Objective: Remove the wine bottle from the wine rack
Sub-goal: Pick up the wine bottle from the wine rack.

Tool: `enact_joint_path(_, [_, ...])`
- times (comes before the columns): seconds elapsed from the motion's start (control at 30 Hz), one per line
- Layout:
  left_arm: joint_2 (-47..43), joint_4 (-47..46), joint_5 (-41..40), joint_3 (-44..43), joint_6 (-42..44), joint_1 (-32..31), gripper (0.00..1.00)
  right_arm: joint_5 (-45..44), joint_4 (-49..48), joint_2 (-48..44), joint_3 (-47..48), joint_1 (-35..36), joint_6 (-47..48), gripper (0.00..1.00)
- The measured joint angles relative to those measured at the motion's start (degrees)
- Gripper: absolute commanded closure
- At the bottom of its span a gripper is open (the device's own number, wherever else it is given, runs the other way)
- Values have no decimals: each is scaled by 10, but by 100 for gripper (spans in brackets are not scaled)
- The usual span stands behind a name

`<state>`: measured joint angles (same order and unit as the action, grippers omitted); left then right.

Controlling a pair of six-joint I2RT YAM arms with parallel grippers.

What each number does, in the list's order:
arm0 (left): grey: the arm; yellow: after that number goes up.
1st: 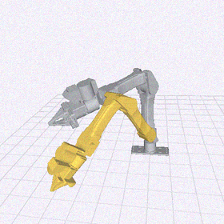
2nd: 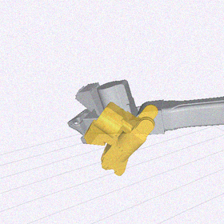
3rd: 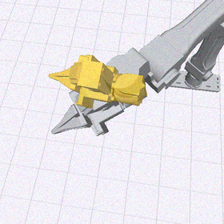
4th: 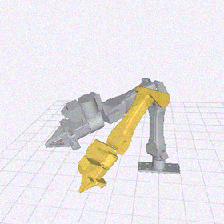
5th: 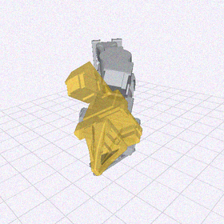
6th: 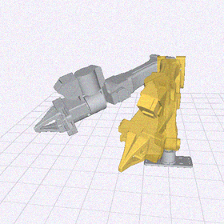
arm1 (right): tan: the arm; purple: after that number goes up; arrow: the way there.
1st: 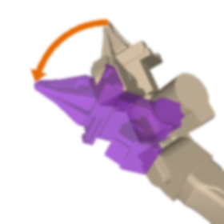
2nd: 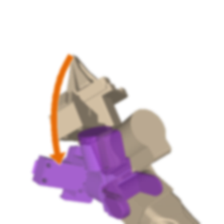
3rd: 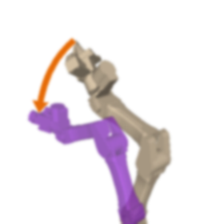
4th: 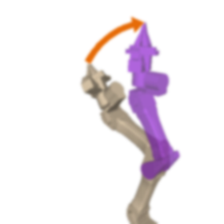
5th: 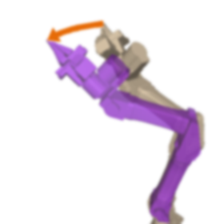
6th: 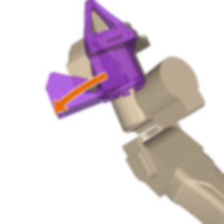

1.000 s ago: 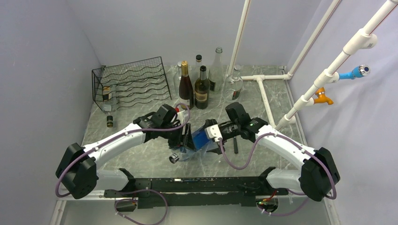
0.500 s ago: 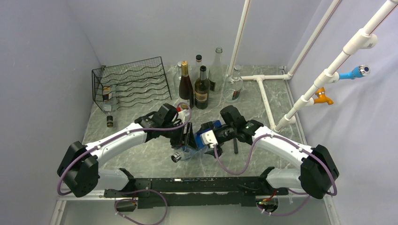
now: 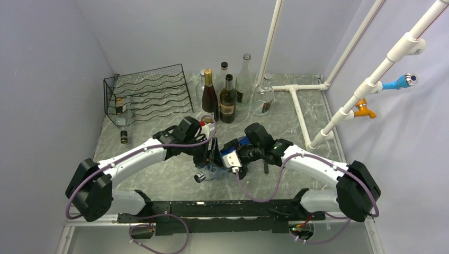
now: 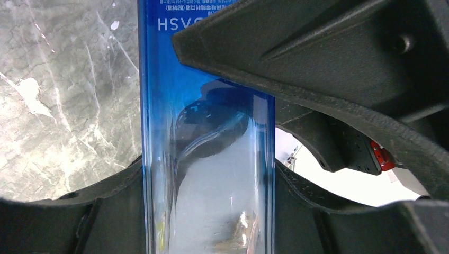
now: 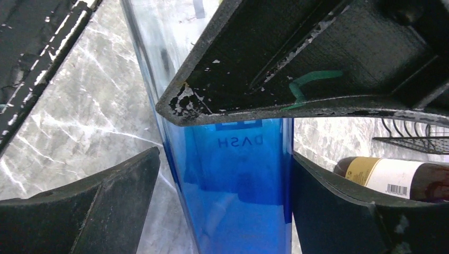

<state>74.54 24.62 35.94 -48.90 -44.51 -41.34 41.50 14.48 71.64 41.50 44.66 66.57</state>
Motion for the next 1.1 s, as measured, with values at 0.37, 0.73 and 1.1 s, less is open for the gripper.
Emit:
enact_joint_path(0.37, [2, -2, 5, 0, -2, -1, 100, -26, -24, 8, -1, 9, 11, 46])
enact_joint_path(0.73, [3, 0, 7, 0, -2, -1, 70, -26, -21, 8, -1, 10, 19, 100])
enact_joint_path(1.1, [2, -9, 11, 8, -2, -1, 24, -19, -15, 16, -1, 9, 17, 100])
